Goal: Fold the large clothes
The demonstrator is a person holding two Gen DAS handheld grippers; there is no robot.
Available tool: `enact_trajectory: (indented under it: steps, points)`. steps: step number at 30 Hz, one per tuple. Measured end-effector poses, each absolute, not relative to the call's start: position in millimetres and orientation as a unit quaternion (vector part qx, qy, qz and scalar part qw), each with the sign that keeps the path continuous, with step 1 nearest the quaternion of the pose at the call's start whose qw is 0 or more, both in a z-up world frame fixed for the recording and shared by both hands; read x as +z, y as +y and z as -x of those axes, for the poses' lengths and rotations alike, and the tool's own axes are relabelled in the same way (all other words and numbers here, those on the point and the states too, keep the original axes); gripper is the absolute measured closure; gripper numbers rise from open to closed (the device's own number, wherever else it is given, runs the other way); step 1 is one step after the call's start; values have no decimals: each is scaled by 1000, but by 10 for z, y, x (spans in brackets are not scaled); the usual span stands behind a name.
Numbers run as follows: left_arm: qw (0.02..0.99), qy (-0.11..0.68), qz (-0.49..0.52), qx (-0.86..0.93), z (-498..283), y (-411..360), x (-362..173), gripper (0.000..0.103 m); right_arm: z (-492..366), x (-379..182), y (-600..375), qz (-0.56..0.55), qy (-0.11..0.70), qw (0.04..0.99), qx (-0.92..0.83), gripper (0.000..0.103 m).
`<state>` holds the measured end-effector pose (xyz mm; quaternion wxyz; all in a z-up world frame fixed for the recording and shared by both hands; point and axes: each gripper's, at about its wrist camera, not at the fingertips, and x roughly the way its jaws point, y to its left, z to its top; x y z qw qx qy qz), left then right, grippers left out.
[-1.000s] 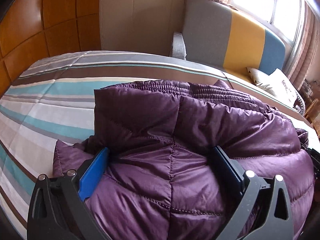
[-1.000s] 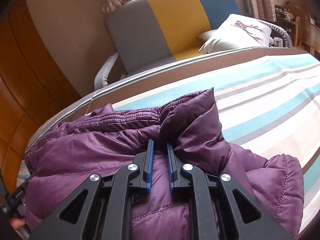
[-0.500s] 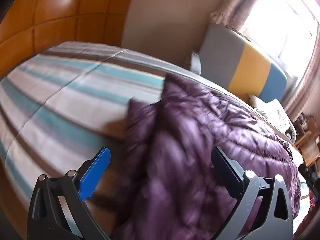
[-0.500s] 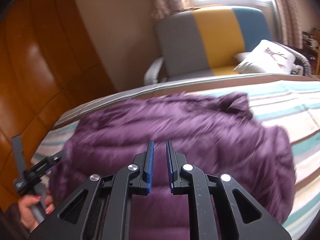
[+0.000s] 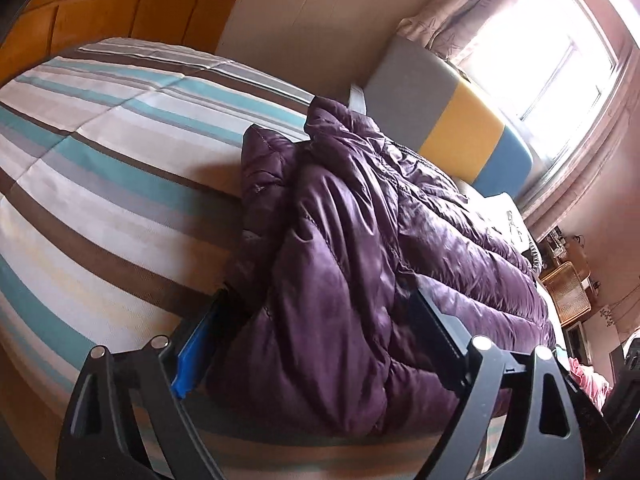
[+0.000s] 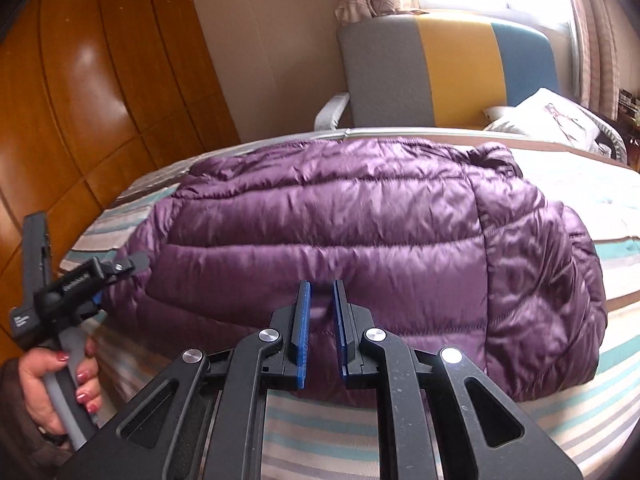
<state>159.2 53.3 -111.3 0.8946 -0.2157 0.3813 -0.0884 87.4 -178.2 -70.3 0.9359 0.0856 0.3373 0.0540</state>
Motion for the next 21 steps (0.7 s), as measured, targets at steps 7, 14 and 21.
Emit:
enact_trajectory:
  steps: [7, 14, 21]
  points:
    - [893, 375, 223, -111, -1577, 483, -1142, 15, -1052, -950, -1745, -74, 362, 928, 41, 91]
    - [873, 371, 292, -120, -1623, 523, -1184, 26, -1057, -1060, -1756, -79, 365, 926, 50, 91]
    - [864, 370, 322, -114, -1655, 524, -1263, 39, -990, -1070, -1771, -83, 357, 929, 47, 91]
